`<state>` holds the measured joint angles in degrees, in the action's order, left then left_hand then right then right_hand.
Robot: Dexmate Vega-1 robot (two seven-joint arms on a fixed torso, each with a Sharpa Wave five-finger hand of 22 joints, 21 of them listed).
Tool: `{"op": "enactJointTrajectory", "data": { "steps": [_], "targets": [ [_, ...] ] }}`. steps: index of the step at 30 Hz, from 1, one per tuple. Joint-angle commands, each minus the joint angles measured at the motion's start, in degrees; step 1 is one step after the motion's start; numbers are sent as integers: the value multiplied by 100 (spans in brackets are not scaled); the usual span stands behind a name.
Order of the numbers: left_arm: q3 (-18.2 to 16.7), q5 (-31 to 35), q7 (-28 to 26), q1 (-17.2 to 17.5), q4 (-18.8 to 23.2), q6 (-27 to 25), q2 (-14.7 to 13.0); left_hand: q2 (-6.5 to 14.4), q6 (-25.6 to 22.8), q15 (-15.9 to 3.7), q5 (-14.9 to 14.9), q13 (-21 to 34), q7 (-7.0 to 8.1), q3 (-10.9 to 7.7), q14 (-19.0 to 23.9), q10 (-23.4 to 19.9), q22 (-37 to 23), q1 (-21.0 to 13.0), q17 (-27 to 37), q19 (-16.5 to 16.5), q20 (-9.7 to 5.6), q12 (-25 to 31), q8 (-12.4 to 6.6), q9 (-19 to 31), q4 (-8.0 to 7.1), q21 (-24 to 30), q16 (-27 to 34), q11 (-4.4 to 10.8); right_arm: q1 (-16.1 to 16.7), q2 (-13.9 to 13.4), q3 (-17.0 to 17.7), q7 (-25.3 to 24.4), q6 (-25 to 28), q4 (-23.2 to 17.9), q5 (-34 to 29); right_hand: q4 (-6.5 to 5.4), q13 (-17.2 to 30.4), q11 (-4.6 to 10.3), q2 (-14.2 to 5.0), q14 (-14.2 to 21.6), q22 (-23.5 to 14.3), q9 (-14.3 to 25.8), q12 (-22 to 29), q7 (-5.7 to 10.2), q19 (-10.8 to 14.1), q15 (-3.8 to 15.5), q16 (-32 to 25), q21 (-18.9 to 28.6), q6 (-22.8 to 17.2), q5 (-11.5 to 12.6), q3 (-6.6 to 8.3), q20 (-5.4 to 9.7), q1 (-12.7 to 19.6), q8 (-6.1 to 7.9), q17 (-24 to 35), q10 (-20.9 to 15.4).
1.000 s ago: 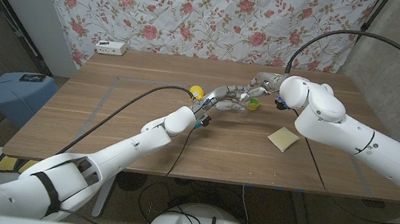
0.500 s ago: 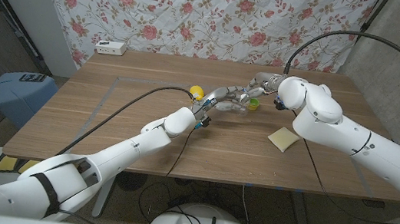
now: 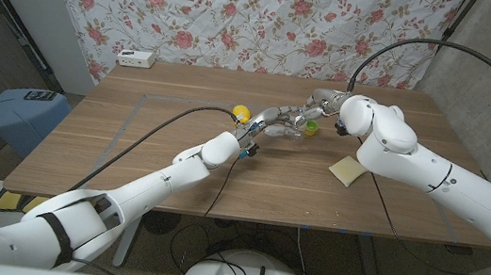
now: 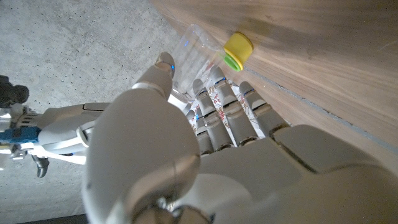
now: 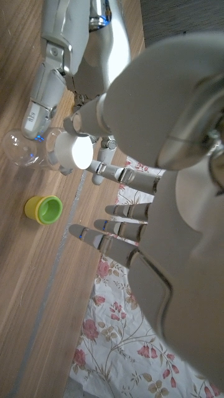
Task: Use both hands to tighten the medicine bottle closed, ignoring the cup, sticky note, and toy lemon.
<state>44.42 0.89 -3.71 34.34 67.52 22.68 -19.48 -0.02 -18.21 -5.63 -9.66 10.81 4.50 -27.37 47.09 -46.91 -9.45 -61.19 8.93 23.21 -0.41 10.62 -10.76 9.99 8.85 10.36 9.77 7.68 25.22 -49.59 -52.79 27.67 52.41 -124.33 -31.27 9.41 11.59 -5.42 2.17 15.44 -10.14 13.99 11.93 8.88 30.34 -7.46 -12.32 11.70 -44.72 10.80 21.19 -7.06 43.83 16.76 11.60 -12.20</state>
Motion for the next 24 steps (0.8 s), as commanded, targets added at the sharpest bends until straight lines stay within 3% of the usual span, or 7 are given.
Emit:
{"op": "enactJointTrajectory", "data": {
  "steps": [1, 24],
  "targets": [
    [-17, 8, -20, 45, 85, -14, -35, 45, -40, -518, -33, 8, 3, -32, 0, -126, -12, -19, 23, 26, -30, 48, 6, 17, -6, 33, 18, 100, 92, 19, 63, -85, -30, 19, -8, -9, 21, 33, -1, 74, -5, 2, 44, 3, 59, 43, -38, 39, -115, -14, 63, 4, 58, 54, 22, -92],
    [-53, 20, -58, 151, 224, -24, -95, 48, -48, -500, -33, 8, 10, -32, 4, -125, -12, -8, 23, 27, -32, 48, 4, 17, -12, 33, 20, 107, 306, 95, 159, -436, 107, -1, 4, -89, 16, 49, 30, 284, -6, -37, 89, -214, 282, 148, -101, 92, -434, -20, 25, 67, -68, 153, 38, -345]
  ]
}}
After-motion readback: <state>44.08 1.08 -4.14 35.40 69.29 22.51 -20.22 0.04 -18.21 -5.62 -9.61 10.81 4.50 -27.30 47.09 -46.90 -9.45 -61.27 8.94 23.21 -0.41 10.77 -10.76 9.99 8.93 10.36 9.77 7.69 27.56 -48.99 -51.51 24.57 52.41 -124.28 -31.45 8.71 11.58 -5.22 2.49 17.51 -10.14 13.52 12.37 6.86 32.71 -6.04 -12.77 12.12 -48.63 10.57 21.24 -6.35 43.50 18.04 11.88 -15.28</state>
